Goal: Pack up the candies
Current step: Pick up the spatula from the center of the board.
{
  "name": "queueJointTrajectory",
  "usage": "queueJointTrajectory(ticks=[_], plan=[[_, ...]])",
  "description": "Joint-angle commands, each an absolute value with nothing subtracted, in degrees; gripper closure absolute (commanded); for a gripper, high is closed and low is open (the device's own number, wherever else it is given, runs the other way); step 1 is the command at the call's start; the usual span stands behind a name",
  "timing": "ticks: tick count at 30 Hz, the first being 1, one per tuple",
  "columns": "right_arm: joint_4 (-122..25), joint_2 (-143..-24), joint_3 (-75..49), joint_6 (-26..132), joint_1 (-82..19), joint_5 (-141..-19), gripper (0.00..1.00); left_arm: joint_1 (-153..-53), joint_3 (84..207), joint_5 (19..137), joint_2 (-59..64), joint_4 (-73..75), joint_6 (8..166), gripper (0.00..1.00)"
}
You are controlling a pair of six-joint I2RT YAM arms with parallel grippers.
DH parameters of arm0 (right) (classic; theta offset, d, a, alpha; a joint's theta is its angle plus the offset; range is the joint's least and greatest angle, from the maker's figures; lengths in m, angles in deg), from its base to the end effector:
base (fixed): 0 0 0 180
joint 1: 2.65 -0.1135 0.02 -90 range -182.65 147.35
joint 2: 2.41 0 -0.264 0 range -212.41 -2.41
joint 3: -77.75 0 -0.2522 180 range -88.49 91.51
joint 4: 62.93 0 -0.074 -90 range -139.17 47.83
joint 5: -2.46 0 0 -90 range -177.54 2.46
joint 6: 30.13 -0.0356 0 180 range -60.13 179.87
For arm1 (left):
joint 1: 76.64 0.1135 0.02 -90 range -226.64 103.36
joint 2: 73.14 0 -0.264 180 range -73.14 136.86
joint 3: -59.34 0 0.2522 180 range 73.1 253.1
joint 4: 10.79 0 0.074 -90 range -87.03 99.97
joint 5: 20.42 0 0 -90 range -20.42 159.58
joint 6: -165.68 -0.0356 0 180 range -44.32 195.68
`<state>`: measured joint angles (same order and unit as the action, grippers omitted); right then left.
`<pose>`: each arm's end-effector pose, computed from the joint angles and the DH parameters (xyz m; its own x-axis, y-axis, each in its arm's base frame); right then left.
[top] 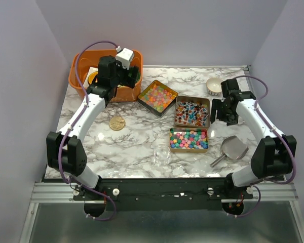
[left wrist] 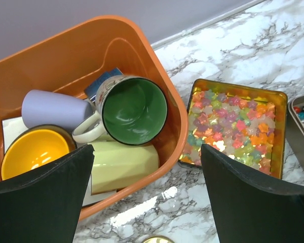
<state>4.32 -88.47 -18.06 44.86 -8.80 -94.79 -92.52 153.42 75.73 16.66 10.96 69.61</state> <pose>0.2917 0.0269 0.2665 -0.9132 0.1600 -0.3748 0.1811 0.9832 -0.0216 0.3596 -0.1063 0.3635 -0.2480 0.1798 -0.9519 0.3988 0.9144 0.0689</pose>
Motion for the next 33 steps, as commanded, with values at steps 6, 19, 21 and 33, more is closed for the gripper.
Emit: queueJointTrajectory(ticks=[6,19,21,33], plan=[[12.4,-87.4,-27.1,34.7,-8.5,-94.8,0.28,-92.7,152.2,72.1,14.8,17.8,65.1,0.02],[11.2,-90.0,-32.0,33.9,-7.1,-94.2,0.34,-92.6,154.8,70.0,17.0,21.5,64.1,0.02],[10.2,-90.3,-31.8,34.2,-7.0,-95.3,0.35,-92.6,153.6,70.0,16.1,20.6,63.5,0.02],[6.8,-92.8,-27.5,37.2,-6.7,-97.3,0.38,-92.4,151.3,71.6,16.2,17.2,64.6,0.02]])
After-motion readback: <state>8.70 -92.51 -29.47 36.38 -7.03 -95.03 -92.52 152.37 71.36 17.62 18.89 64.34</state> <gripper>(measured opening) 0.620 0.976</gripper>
